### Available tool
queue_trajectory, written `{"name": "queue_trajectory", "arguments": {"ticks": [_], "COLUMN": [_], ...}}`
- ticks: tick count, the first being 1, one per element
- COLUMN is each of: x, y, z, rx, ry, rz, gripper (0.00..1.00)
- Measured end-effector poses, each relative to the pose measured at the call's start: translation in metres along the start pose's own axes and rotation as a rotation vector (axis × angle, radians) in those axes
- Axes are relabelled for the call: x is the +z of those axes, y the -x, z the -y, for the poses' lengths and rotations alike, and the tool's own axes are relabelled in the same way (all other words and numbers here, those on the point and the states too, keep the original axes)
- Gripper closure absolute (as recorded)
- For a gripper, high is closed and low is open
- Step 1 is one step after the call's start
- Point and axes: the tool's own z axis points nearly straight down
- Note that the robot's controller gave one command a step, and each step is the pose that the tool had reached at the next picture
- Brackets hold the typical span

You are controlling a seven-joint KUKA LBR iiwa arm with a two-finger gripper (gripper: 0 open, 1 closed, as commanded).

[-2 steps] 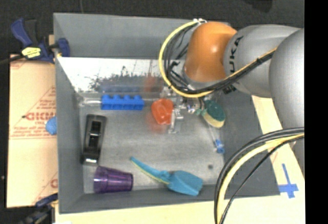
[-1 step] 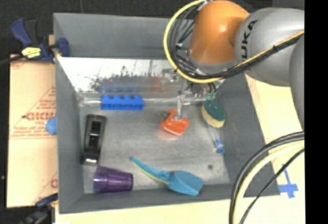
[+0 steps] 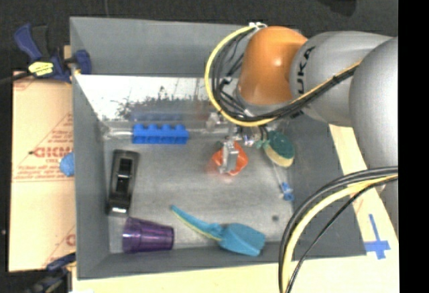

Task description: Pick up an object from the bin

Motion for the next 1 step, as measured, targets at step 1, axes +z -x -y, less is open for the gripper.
{"name": "queue_trajectory", "arguments": {"ticks": [1], "x": [0.0299], "y": [-0.0206], "z": [0.0367], "rx": [-0.044], "ry": [0.001], "rz": [0.023], "gripper": [0.0]}}
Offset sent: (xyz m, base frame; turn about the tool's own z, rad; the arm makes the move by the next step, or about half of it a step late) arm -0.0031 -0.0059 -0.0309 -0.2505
